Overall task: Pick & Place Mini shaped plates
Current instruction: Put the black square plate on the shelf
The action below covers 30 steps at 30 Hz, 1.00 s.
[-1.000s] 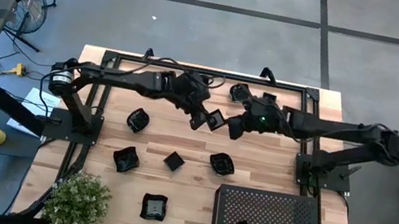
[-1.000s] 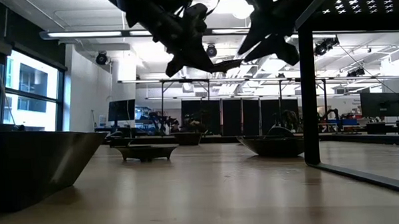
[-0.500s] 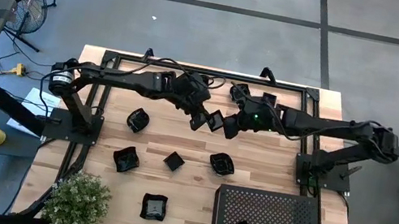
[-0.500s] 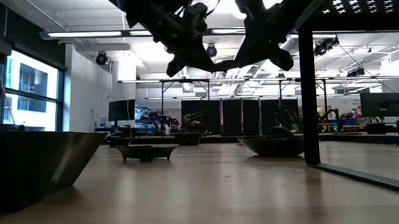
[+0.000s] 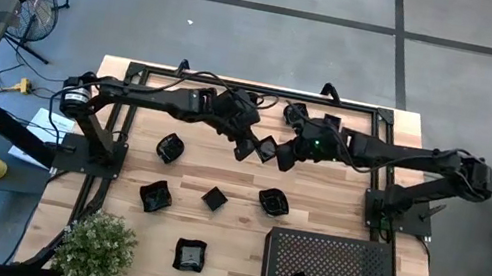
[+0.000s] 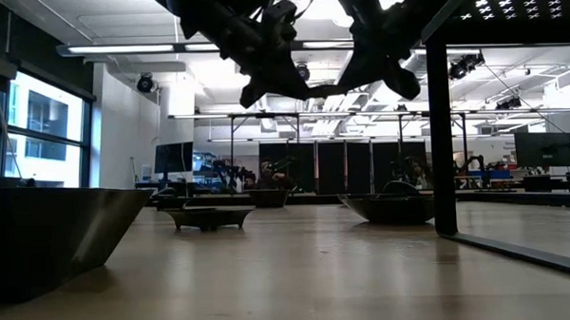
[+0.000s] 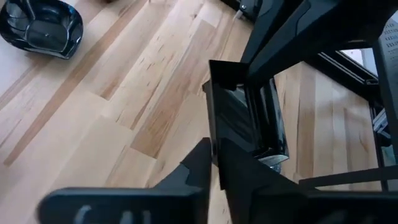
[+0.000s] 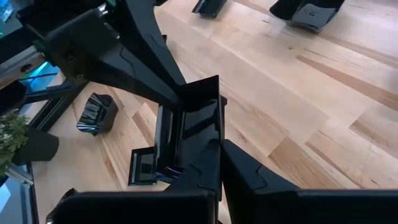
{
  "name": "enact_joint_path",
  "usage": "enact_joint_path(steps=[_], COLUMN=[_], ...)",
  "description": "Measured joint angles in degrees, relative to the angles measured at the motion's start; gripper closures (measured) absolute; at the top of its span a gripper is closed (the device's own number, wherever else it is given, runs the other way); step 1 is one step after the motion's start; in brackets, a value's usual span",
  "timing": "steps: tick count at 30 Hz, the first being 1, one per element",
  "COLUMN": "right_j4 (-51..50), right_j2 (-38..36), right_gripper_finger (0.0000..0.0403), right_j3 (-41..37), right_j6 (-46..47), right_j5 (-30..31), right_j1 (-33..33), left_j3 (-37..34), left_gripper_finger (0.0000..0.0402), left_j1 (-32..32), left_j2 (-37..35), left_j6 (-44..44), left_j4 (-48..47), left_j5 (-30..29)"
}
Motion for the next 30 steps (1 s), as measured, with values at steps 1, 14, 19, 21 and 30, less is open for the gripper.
enact_joint_path(steps=[1,14,19,21,30], right_j4=[-0.01,-9.16,-22.60,-32.11,-47.30], right_j2=[-0.36,-10.62,-15.31,-15.49,-14.21], right_gripper_finger=[0.0399,0.0401,0.0401,0.0401,0.0401], right_j3=[-0.01,-0.01,3.64,7.28,13.22], right_j6=[0.01,-1.83,-4.72,-6.69,-10.05], right_j5=[-0.06,-3.88,-14.64,-16.10,-25.97], right_j1=[-0.12,-2.76,-2.59,-0.89,14.41], left_j3=[0.00,-0.02,-0.04,-0.03,-3.28], left_gripper_finger=[0.0359,0.0297,0.0379,0.0395,0.0399], left_j1=[0.05,4.75,4.94,4.87,4.90], left_j2=[-0.29,-9.02,-9.24,-8.62,-7.62], left_j6=[-0.16,1.74,6.09,7.10,7.63], left_j4=[-0.15,-2.68,-1.94,-0.73,8.12], left_j5=[-0.08,1.12,2.86,3.03,6.24])
